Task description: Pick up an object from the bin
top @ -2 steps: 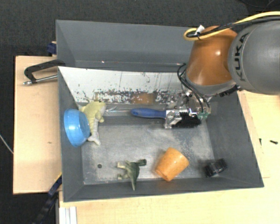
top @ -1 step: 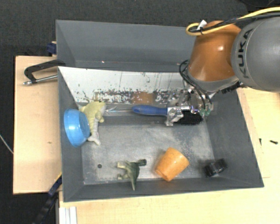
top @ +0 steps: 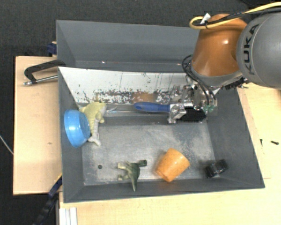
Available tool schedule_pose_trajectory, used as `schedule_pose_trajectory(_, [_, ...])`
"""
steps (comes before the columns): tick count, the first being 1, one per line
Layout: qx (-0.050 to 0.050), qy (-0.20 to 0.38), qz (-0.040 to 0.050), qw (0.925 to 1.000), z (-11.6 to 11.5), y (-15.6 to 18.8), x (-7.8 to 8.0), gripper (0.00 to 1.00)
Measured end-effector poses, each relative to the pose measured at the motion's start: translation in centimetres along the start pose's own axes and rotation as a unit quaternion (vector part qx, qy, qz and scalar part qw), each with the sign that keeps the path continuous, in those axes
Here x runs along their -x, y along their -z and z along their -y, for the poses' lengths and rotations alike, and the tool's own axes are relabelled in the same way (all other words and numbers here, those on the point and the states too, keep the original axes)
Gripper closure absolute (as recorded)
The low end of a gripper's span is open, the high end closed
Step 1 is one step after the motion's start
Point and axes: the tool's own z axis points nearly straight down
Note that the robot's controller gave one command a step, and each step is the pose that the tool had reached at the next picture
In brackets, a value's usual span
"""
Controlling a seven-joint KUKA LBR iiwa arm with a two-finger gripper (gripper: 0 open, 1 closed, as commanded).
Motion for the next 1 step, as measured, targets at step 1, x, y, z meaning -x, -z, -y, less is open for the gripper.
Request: schedule_pose_trajectory(1, [0.000,0.000,0.0006,1.0000,-0.04,3.36,0.17,1.00])
